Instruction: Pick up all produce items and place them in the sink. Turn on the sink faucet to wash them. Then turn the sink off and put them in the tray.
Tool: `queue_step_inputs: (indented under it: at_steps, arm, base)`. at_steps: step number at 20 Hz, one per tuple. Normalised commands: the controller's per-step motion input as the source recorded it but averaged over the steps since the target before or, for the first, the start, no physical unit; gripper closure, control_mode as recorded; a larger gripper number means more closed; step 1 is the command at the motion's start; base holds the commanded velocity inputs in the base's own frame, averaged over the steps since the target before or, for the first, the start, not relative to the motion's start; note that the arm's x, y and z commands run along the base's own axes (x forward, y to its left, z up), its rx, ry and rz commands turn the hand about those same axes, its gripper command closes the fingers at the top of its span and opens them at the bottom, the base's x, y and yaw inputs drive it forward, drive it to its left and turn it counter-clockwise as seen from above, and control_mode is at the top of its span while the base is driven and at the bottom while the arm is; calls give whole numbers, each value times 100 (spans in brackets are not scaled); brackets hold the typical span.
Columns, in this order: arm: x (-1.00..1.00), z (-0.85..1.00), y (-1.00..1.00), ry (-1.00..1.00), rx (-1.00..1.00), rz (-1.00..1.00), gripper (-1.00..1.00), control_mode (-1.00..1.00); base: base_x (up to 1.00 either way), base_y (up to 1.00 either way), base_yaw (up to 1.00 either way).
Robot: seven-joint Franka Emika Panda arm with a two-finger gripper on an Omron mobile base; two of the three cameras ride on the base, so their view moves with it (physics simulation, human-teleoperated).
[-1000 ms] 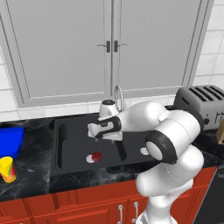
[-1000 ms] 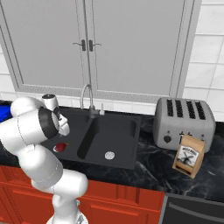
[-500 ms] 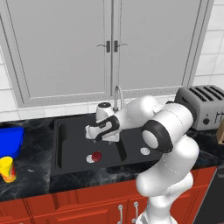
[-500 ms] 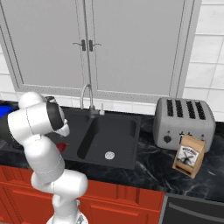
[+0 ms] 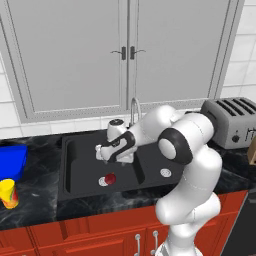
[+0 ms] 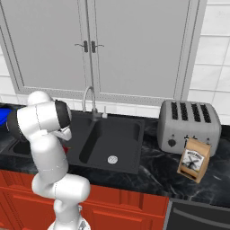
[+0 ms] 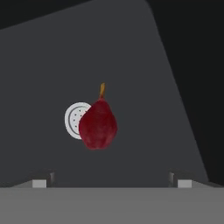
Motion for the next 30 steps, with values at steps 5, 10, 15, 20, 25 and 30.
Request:
queue_step_inputs:
  at_steps: [5,10,15,20,25,30]
  arm:
    - [23,-20,8,0,-1,0,-100,-100]
    - [15,-20,5,0,-1,0,-100,-100]
    - [0,-22,0,0,0,0,-100,-100]
    - [0,-24,0,0,0,0,-100,-100]
    - [0,-26,0,0,0,0,-100,-100]
    - [0,-27,0,0,0,0,-100,-100]
  base:
    - [0,0,0]
    - [0,0,0]
    - [0,0,0]
    - [0,0,0]
    - [0,0,0]
    - [0,0,0]
